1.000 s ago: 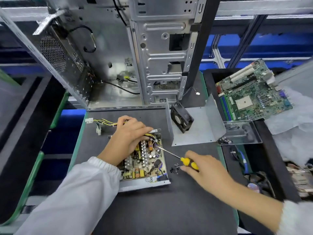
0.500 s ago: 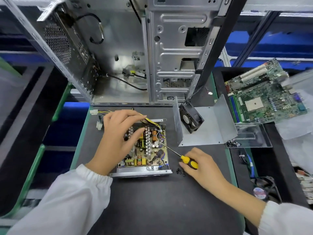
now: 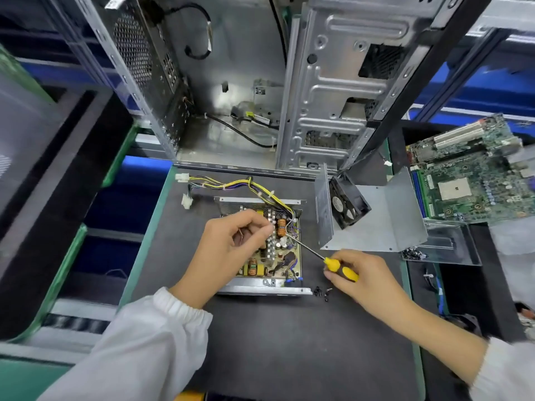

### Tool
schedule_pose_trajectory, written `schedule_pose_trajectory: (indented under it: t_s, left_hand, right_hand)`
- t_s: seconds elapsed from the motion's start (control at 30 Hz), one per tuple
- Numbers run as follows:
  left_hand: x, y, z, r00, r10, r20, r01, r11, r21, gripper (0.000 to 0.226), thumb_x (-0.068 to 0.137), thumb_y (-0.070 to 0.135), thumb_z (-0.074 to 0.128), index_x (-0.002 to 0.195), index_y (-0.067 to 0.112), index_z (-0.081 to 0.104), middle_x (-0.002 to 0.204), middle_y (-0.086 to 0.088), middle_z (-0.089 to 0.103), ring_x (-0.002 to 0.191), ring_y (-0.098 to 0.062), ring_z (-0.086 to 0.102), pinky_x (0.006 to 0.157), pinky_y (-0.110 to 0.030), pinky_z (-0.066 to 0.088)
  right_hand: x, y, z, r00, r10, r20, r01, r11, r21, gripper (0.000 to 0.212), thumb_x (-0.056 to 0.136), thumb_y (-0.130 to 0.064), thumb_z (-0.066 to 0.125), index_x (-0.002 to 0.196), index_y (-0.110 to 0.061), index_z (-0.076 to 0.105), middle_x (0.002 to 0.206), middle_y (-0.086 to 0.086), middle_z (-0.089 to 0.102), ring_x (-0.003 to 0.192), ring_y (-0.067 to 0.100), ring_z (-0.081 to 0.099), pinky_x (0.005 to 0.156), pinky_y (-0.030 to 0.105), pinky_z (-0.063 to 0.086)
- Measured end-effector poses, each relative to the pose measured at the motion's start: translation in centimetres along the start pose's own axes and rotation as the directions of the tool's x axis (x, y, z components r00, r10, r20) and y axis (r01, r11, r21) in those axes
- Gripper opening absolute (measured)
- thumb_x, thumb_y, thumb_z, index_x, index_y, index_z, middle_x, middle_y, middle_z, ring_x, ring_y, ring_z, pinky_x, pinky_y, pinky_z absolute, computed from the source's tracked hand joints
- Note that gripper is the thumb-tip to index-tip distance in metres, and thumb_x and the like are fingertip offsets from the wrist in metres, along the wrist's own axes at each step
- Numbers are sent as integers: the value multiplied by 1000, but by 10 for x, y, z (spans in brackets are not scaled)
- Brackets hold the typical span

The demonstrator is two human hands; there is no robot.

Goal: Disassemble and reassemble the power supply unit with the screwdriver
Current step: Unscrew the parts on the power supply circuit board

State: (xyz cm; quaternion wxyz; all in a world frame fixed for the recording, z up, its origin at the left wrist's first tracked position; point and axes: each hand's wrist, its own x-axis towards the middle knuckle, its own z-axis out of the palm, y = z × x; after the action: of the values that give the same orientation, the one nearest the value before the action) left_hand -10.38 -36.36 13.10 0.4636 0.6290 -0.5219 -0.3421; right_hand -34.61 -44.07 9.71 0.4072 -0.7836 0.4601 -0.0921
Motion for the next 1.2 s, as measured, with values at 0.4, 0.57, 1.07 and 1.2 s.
schedule_pose_trajectory:
  t_s: [0.4, 0.57, 1.07, 1.2]
  left_hand:
    - [3, -6, 0, 1000, 14, 15, -15, 992, 123, 9, 89, 11, 69, 82, 16, 71, 66, 3, 63, 57, -4, 46, 57, -11, 36]
    - [1, -5, 0, 1000, 1, 13, -3, 995, 100, 10, 90, 12, 68, 82, 17, 71, 66, 3, 63, 60, -5, 49, 57, -18, 40]
    - [1, -6, -8, 998, -60, -19, 60, 998, -19, 8, 91, 14, 67, 84, 16, 71, 66, 1, 66, 63, -25, 54, 57, -52, 51]
    - [1, -6, -10, 998, -70, -12, 69, 997, -17, 7, 91, 14, 68, 85, 15, 71, 66, 3, 66, 60, -25, 54, 57, -49, 50]
  right_hand:
    - [-16, 26, 10, 981, -111, 158, 138, 976, -171, 12, 82, -33, 71, 89, -25, 65, 85, -16, 48, 74, 8, 51, 71, 29, 46]
    - [-16, 25, 12, 961, -192, 200, 245, 927, -284, 18, 89, -41, 60, 91, -23, 61, 89, -14, 45, 68, 14, 47, 67, 32, 47]
    - [-10, 24, 4, 980, -81, 184, 95, 993, -67, 27, 78, -33, 75, 70, -35, 49, 73, -6, 59, 69, 12, 50, 65, 29, 42]
    - [-10, 21, 5, 981, -101, 167, 110, 993, -43, 26, 79, -25, 75, 70, -32, 52, 74, -8, 57, 71, 12, 53, 66, 27, 41]
